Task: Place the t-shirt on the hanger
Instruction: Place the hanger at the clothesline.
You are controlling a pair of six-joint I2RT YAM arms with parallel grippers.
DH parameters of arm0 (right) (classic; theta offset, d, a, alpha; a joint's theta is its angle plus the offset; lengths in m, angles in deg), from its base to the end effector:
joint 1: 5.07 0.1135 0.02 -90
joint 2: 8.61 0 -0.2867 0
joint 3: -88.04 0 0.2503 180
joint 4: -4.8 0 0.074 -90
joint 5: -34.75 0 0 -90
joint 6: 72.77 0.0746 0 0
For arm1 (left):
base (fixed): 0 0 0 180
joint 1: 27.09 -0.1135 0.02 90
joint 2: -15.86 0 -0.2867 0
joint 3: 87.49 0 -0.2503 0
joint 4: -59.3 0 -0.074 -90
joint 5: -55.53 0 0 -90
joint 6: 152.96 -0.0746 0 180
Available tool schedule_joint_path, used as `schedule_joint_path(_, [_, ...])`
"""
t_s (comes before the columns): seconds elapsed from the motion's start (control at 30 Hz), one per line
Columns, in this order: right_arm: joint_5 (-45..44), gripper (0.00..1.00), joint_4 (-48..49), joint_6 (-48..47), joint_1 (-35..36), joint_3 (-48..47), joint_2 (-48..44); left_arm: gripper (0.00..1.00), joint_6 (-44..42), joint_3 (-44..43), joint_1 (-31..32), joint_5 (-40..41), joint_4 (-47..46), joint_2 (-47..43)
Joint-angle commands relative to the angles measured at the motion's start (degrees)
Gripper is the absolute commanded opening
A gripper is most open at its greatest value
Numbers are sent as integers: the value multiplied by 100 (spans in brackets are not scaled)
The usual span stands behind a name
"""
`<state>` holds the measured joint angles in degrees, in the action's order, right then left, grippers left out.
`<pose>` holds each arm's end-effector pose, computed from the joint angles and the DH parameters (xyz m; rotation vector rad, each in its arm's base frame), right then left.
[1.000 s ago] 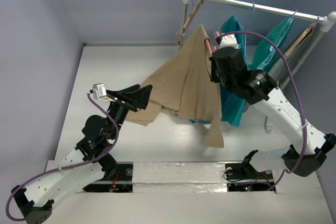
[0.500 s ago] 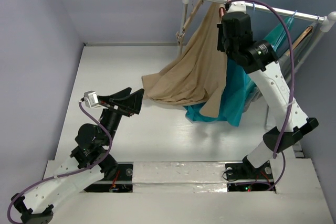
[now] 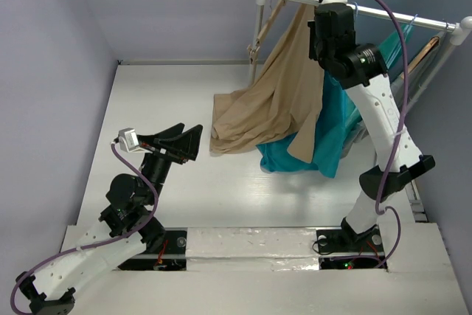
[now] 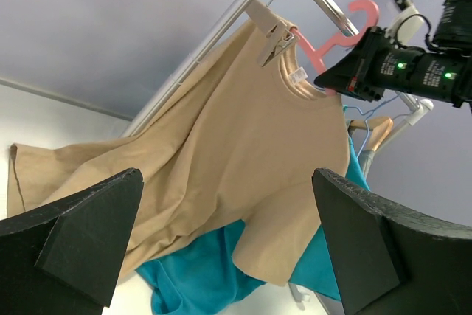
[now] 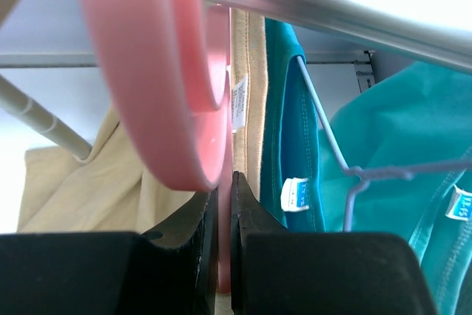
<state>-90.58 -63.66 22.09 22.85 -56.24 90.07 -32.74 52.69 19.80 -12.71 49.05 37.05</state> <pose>0.3406 0.1317 0.5234 0.0134 1.8992 -0.2198 0.0990 -0.0653 0.3663 -0.1954 1.1436 -0.9987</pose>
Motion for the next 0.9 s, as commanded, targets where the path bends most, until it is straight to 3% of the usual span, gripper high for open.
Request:
schedule_joint_path(0.0, [35, 0, 554, -152, -120, -47, 29, 99, -121, 38, 22, 65, -225, -1])
schedule_joint_path(0.27, [342, 0, 1143, -73, -173, 823, 29, 99, -121, 47, 22, 57, -269, 78])
schedule_joint_path(0.5, [554, 0, 1767, 173, -173, 2115, -611, 99, -121, 64, 22, 92, -286, 131])
schedule_joint_path(0.53, [588, 5, 1907, 199, -173, 2247, -682, 99, -121, 64, 22, 100, -286, 166])
schedule_joint_path(0.57, [606, 27, 1960, 217, -173, 2439, -744, 99, -139, 56, 22, 92, -286, 184])
schedule_joint_path(0.63, [685, 54, 2109, 304, -173, 2590, -1006, 99, -130, 47, 22, 118, -278, 236])
schedule_joint_path(0.67, [738, 77, 2162, 331, -173, 2652, -1121, 99, -148, 47, 22, 135, -278, 245])
schedule_joint_path(0.7, [782, 93, 2241, 357, -173, 2791, -1235, 99, -165, 47, 22, 153, -278, 263])
schedule_joint_path(0.73, [930, 100, 2381, 392, -173, 2862, -1367, 99, -174, 38, 22, 171, -278, 306])
schedule_joint_path(0.87, [1116, 100, 2804, 489, -173, 3372, -2296, 99, -218, 3, 22, 250, -251, 430])
